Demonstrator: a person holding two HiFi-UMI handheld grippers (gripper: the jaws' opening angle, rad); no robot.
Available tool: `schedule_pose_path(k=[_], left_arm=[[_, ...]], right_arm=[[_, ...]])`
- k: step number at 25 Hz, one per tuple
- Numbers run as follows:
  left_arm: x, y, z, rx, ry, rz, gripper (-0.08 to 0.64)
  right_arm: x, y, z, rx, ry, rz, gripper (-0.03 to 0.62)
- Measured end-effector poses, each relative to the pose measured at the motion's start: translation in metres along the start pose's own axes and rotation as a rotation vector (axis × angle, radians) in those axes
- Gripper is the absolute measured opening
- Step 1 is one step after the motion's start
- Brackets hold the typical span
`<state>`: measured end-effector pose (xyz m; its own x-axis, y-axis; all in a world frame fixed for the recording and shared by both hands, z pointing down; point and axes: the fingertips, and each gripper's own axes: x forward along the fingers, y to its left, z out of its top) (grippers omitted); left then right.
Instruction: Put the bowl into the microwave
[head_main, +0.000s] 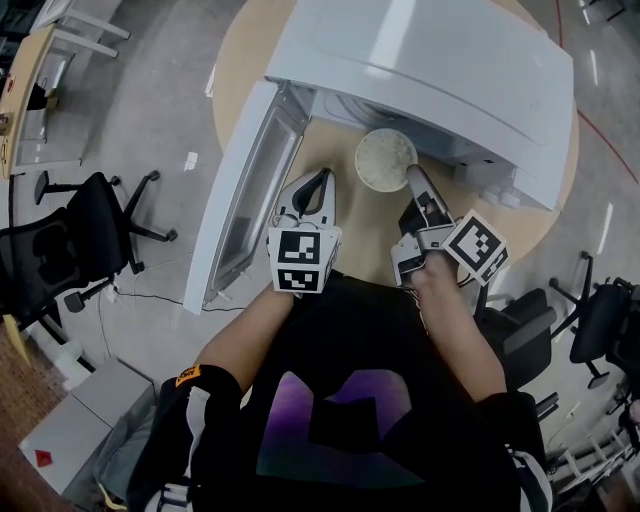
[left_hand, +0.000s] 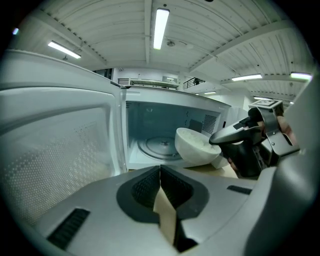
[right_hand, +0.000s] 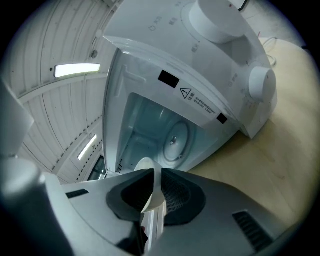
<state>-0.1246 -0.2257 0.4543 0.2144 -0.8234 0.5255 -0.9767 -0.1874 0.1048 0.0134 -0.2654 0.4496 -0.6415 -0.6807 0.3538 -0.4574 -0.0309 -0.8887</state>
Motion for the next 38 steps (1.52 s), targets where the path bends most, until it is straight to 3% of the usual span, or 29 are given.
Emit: schedule_pose_path(k=[20,38], left_arm=[[0.061,0.010,0.031,0.067,0.031,-0.022,0.048],[0.116,0.026,0.063,0.063,0.038,-0.025,0.047]], right_arm=[[0.054,-0.011,0.043,0.057,-0.174,-0.031,0.060],[0.104,-0.029,0.060,0.139,-0.311,-0.029,0.060]])
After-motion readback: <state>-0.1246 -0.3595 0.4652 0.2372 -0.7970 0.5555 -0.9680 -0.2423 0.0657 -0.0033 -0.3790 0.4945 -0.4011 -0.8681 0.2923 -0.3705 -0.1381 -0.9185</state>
